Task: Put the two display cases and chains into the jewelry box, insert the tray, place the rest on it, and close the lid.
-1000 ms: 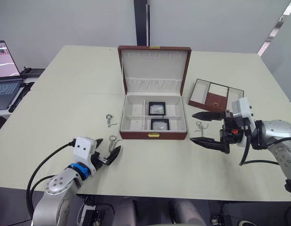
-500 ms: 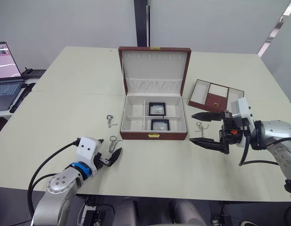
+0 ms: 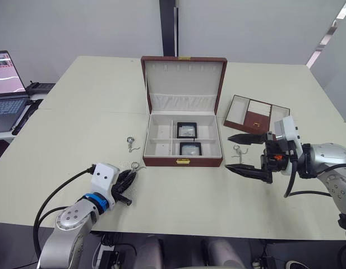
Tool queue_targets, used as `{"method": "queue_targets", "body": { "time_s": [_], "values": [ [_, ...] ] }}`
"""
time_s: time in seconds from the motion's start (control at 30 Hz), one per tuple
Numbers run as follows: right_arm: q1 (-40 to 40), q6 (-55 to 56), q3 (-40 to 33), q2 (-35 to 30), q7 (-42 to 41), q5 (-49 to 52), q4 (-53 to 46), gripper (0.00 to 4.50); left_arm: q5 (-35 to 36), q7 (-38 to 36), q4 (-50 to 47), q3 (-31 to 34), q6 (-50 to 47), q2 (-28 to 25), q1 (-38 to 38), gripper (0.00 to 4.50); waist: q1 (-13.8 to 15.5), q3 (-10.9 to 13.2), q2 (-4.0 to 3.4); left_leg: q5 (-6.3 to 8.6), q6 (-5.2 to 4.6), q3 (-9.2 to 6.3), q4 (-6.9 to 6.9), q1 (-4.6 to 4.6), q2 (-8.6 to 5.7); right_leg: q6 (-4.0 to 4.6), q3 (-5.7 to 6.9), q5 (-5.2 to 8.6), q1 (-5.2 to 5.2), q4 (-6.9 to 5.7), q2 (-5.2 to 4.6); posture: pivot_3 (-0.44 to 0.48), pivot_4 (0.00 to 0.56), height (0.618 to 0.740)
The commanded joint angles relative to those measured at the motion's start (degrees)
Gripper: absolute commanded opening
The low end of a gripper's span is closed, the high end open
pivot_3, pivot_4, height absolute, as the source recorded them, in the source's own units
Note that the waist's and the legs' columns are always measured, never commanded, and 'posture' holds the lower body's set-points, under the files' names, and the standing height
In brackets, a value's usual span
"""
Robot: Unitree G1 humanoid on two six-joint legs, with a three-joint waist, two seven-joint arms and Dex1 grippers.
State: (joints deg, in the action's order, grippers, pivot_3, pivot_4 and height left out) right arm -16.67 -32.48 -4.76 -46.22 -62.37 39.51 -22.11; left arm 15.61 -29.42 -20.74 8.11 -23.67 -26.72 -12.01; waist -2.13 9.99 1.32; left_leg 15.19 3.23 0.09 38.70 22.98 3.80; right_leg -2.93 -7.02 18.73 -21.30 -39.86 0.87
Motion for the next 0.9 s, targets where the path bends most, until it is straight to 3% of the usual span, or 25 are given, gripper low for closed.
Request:
{"method": "queue_targets", "body": {
  "time_s": [0.03, 0.43, 0.7, 0.9],
  "values": [
    [-0.67, 0.34, -0.78, -0.40, -0.48, 0.70, -1.41, 4.50, -0.57, -0.63, 2.75, -1.14, 0.59, 0.18, -1.22, 0.01, 0.00, 0.00, -0.01, 0.00, 0.00, 0.00, 0.00, -0.01, 0.00, 0.00, -0.01, 0.00, 0.00, 0.00, 0.00, 0.000, 0.150, 0.740],
    [-1.09, 0.70, -1.48, 0.25, -0.06, 1.09, -1.77, 4.50, 5.24, -3.20, 0.36, 4.49, -0.79, -3.24, 3.14, 0.01, -0.17, 0.08, 0.07, 0.00, 0.00, -0.01, -0.01, 0.00, 0.01, -0.01, -0.01, 0.01, -0.02, -0.01, 0.01, 0.000, 0.150, 0.740],
    [-2.64, -0.21, -2.02, 2.59, 3.66, 2.14, -1.89, 4.50, 13.06, -2.68, -5.31, 7.24, -9.15, -6.10, 15.64, 0.01, -0.05, 0.23, 0.27, 0.01, 0.02, -0.03, -0.01, 0.07, 0.01, -0.02, 0.04, 0.01, -0.05, 0.03, 0.00, 0.000, 0.150, 0.740],
    [-3.24, 0.30, -2.42, 3.53, 5.82, 1.53, -0.81, 4.50, 12.80, -0.06, -6.43, 3.05, -11.77, -4.82, 22.65, 0.01, 0.13, 0.24, 0.27, 0.01, 0.02, -0.03, -0.02, 0.07, 0.01, -0.03, 0.01, 0.01, -0.06, 0.07, 0.01, 0.000, 0.150, 0.740]
  ]
}}
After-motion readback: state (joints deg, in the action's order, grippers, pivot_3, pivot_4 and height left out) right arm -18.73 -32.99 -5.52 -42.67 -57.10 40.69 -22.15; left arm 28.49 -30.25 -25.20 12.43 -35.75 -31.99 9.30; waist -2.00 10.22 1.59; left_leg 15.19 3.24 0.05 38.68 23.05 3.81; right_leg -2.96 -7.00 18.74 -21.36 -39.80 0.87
